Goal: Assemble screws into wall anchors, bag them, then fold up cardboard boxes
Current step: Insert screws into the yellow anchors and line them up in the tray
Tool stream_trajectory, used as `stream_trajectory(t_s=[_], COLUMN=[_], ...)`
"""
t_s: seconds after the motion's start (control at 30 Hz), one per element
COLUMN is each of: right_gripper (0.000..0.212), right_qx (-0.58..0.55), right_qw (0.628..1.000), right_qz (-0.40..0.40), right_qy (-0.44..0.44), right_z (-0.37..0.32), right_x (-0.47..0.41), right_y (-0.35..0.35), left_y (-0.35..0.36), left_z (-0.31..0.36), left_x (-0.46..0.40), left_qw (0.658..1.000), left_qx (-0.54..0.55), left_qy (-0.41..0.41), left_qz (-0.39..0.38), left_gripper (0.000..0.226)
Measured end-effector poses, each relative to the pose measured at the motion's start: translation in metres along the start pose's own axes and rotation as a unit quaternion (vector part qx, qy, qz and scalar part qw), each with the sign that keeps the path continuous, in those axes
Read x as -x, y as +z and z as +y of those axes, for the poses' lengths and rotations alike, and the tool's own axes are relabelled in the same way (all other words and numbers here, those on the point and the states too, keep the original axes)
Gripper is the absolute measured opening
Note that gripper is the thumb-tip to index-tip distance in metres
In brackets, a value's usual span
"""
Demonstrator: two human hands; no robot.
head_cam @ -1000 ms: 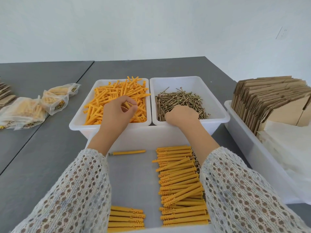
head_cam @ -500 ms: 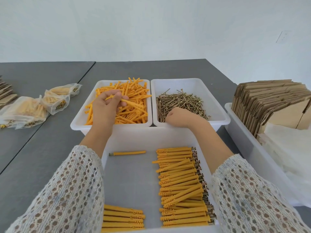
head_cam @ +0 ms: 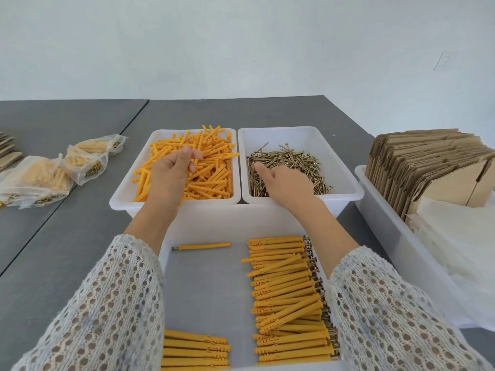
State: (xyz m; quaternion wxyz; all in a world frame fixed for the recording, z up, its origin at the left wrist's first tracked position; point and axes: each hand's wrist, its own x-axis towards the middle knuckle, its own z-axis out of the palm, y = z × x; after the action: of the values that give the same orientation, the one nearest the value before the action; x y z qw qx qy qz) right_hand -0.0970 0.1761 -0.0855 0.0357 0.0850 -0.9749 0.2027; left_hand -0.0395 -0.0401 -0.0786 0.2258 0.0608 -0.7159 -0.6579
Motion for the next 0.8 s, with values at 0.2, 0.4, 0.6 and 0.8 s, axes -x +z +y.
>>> stream_trajectory(t_s=[0.2,0.4,0.6,0.8], right_gripper=[0.061,0.052,0.038,0.033], right_qx=[0.045,0.089,-0.009,-0.125], right_qw=[0.969,0.950,0.964,0.963], right_qz=[0.228,0.244,0.179,0.140], right_qy=[-0.084,-0.171,-0.195,-0.193], right_z=[-0.019,-0.031,-0.026,-0.027], right_x=[0.003,0.010,0.013,0.013], right_y=[-0.003,0.003,0.006,0.005], left_y=[0.009,0.012,0.017,0.019], left_z=[-0.002,-0.011,-0.014,-0.011], left_x=[0.005,0.010,0.019,0.022], left_qw=[0.996,0.961,0.920,0.904], left_qx=[-0.068,-0.221,-0.335,-0.366], left_qy=[0.047,0.149,0.184,0.197], left_qz=[-0.046,-0.080,-0.085,-0.101], left_gripper=[0.043,0.029,0.023,0.022])
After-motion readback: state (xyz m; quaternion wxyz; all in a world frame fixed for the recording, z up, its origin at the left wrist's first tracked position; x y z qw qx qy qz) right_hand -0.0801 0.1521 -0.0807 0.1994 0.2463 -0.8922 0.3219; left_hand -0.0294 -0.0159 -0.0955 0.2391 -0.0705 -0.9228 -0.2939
